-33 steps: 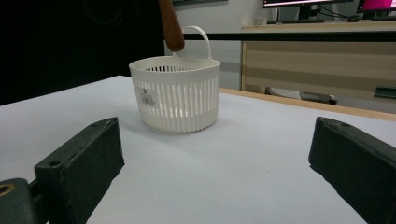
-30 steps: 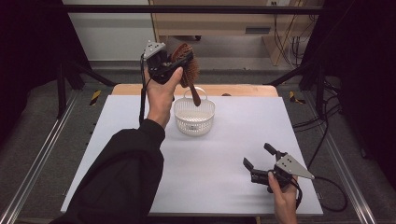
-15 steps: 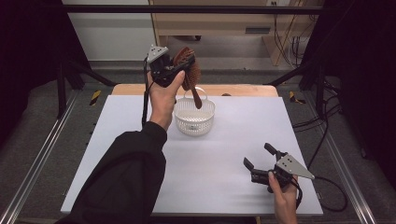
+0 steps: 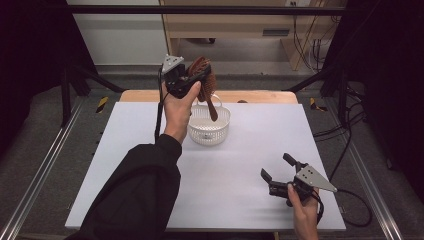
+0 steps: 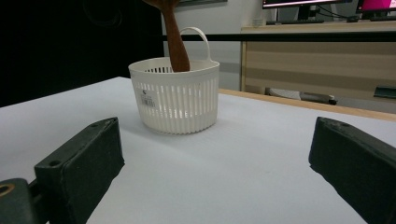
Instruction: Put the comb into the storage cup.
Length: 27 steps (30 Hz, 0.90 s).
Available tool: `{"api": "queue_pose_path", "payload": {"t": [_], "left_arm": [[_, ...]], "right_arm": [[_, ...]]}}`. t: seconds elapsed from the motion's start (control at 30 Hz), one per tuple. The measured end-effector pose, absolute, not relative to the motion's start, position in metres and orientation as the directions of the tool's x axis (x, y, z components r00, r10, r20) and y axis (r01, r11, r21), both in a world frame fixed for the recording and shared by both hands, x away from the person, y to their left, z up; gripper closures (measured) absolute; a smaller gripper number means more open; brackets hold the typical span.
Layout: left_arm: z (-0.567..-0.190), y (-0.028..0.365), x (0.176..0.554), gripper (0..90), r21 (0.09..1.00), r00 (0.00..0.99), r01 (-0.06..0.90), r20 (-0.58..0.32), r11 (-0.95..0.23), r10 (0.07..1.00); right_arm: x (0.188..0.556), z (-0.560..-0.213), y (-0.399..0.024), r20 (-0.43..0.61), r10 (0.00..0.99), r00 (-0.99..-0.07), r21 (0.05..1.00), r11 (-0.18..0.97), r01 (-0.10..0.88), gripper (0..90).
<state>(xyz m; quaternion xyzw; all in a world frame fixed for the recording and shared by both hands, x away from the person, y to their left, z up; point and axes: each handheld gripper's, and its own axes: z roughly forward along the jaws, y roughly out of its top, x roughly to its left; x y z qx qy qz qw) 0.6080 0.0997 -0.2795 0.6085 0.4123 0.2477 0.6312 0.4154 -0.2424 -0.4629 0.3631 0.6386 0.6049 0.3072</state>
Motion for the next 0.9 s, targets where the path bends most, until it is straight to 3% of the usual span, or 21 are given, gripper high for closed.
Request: {"api": "queue_pose_path", "payload": {"t": [0.9], "left_arm": [[-0.33, 0.073, 0.615, 49.8, 0.961, 0.528, 0.236, -0.249, 0.142, 0.812]], "right_arm": [[0.416, -0.464, -0.241, 0.046, 0.831, -0.554, 0.995, 0.008, 0.095, 3.0]]}}
